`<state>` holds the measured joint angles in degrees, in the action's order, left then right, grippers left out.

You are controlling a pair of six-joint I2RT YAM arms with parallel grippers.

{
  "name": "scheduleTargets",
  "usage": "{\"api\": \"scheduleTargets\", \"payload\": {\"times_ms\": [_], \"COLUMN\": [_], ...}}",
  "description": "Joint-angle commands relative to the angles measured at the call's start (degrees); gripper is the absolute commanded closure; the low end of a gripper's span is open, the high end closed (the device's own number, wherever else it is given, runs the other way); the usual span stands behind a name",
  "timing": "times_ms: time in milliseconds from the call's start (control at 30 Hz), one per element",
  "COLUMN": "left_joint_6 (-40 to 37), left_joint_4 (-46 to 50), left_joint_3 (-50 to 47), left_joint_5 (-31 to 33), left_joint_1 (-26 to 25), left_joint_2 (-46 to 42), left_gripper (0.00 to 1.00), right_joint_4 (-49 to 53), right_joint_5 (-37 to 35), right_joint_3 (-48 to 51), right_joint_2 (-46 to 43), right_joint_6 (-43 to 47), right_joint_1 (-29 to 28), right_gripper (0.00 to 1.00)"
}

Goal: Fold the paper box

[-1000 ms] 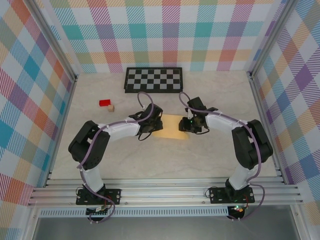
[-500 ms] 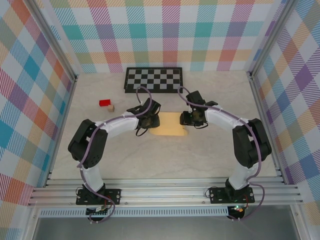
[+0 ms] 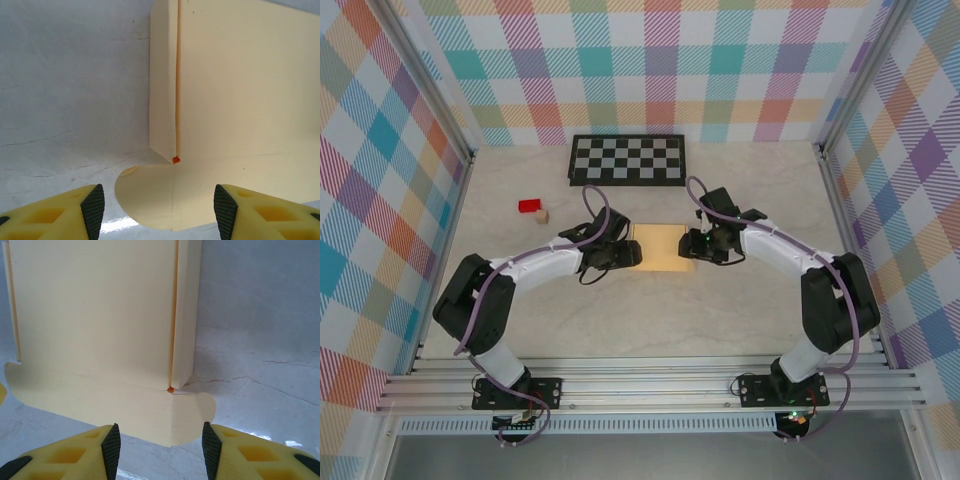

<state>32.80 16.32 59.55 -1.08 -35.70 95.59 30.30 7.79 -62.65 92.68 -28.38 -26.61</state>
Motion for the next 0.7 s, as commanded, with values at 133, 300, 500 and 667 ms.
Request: {"api": "scheduleTargets", "payload": {"times_ms": [133, 300, 500, 667], "left_joint_6": [2.1, 2.1, 1.4, 2.0], "left_joint_4": [-4.9, -4.7, -1.2, -2.1], "left_joint_3": [-0.4, 0.1, 1.6, 1.1], "left_joint_5": [-3.2, -3.5, -0.3, -1.5], "left_joint_1": [-0.6, -1.1, -2.3, -2.8], "left_joint_2": [1.5, 3.1, 4.6, 5.1], "left_gripper": [0.39, 0.4, 0.4, 0.4], "right_joint_4": [-4.6, -4.5, -5.8, -7.2], "right_joint_5": [4.0, 2.9, 3.6, 4.5], "right_joint_3": [2.1, 2.0, 2.3, 2.6], "right_joint_2": [2.8, 4.1, 5.2, 5.7], "right_joint_6": [-1.7, -0.6, -0.7, -0.2], "right_joint_1": [0.2, 0.2, 0.2, 0.2], "right_gripper": [0.51, 0.51, 0.51, 0.51]}}
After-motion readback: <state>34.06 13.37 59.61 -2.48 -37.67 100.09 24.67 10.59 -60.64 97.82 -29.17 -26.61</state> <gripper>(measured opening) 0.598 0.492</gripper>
